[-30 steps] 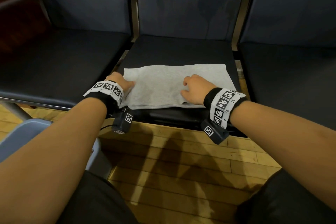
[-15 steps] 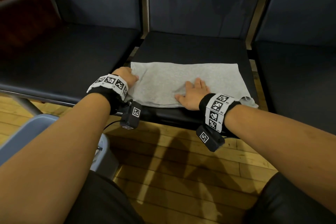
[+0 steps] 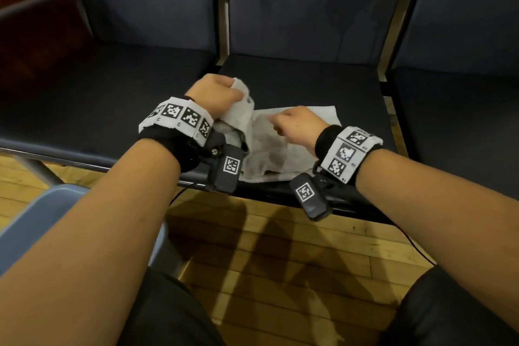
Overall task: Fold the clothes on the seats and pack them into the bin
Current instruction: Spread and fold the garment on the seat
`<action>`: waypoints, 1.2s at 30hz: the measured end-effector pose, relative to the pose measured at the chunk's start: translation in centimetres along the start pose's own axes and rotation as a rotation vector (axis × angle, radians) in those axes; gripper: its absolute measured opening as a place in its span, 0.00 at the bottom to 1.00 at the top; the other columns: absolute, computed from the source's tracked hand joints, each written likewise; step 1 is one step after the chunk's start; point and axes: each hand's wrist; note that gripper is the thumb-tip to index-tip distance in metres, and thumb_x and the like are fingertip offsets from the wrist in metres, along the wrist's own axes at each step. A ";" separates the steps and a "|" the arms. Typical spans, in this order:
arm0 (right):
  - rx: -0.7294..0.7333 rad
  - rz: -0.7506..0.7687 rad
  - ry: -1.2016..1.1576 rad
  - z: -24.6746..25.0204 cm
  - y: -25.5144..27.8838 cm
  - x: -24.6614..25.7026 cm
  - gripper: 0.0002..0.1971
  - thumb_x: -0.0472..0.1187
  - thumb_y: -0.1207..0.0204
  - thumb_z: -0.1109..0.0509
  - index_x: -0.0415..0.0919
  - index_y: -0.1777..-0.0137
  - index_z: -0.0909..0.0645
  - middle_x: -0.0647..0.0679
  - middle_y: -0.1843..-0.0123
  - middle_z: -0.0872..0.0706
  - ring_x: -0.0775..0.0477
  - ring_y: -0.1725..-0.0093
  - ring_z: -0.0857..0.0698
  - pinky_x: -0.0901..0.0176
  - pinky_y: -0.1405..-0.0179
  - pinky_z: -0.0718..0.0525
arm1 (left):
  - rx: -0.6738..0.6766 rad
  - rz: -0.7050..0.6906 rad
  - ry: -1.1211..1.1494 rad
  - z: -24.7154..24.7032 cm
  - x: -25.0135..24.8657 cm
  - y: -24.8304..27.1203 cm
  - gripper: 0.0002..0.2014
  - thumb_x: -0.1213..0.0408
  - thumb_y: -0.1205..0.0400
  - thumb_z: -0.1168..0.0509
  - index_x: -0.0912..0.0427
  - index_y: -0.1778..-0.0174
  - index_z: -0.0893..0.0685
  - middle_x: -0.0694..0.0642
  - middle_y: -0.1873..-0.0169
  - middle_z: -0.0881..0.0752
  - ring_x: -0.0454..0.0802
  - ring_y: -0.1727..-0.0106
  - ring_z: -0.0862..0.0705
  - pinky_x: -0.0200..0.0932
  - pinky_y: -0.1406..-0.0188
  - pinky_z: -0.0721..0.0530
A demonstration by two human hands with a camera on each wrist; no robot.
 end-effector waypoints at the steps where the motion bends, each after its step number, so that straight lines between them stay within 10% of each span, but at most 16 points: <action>1: -0.010 -0.031 -0.127 1.0 -0.1 -0.3 0.22 0.53 0.18 0.35 0.33 0.42 0.15 0.40 0.49 0.12 0.40 0.46 0.12 0.44 0.37 0.15 | 0.016 -0.032 0.022 -0.8 -1.1 -0.1 0.07 0.61 0.18 0.36 0.48 0.51 0.14 0.49 0.56 0.15 0.43 0.57 0.19 0.32 0.67 0.27; 6: -0.040 -0.242 -0.704 6.4 -1.1 -2.6 0.30 0.65 0.20 0.38 0.35 0.39 0.19 0.37 0.47 0.10 0.34 0.47 0.10 0.34 0.43 0.14 | 0.294 -0.046 0.286 -6.4 -6.3 -0.8 0.08 0.55 0.16 0.38 0.52 0.55 0.15 0.56 0.60 0.11 0.52 0.62 0.13 0.37 0.70 0.22; 9: -0.113 -0.324 -0.516 8.4 -2.0 -5.0 0.36 0.71 0.35 0.29 0.42 0.38 0.16 0.39 0.47 0.09 0.37 0.49 0.09 0.37 0.44 0.12 | 0.449 0.064 0.402 -8.4 -7.2 -1.3 0.16 0.49 0.14 0.41 0.57 0.42 0.20 0.61 0.61 0.08 0.55 0.70 0.12 0.35 0.78 0.22; 14: -0.076 -0.272 0.127 8.9 -2.3 -7.2 0.16 0.50 0.33 0.18 0.38 0.55 0.14 0.45 0.57 0.11 0.46 0.58 0.11 0.58 0.67 0.16 | 0.235 0.105 0.075 -9.6 -3.4 -3.6 0.12 0.61 0.16 0.39 0.65 0.43 0.18 0.57 0.64 0.09 0.54 0.69 0.12 0.44 0.65 0.12; 17: -0.127 -0.263 0.046 9.0 -3.3 -7.4 0.16 0.42 0.31 0.20 0.33 0.48 0.13 0.39 0.50 0.10 0.40 0.50 0.10 0.44 0.48 0.11 | 0.150 0.118 -0.186 -9.1 -1.3 -4.2 0.12 0.60 0.19 0.36 0.64 0.47 0.15 0.60 0.54 0.10 0.59 0.53 0.12 0.49 0.49 0.13; 20: -0.186 -0.281 -0.155 9.5 -3.3 -7.3 0.16 0.38 0.26 0.24 0.31 0.41 0.17 0.37 0.46 0.11 0.36 0.48 0.11 0.40 0.43 0.12 | 0.105 0.181 -0.351 -8.6 0.7 -4.9 0.21 0.53 0.22 0.33 0.64 0.38 0.20 0.62 0.45 0.16 0.62 0.44 0.16 0.47 0.55 0.21; 29: 0.029 -0.377 0.108 11.1 -0.3 -8.7 0.10 0.37 0.23 0.27 0.27 0.52 0.18 0.36 0.63 0.16 0.36 0.62 0.15 0.42 0.56 0.10 | 0.128 0.317 -0.120 -9.6 2.6 -5.7 0.30 0.44 0.25 0.32 0.67 0.39 0.18 0.64 0.46 0.13 0.61 0.46 0.14 0.57 0.42 0.15; 36: -0.243 -0.302 0.031 11.4 -2.3 -7.7 0.12 0.45 0.26 0.29 0.35 0.61 0.22 0.33 0.51 0.11 0.34 0.51 0.10 0.36 0.50 0.10 | 0.109 0.342 -0.094 -10.4 1.0 -5.5 0.34 0.40 0.24 0.33 0.65 0.33 0.22 0.63 0.41 0.16 0.63 0.44 0.15 0.48 0.54 0.19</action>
Point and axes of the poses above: each hand's wrist, its own y-axis away from the middle knuckle, its own z-axis out of the back of the hand, x = y × z
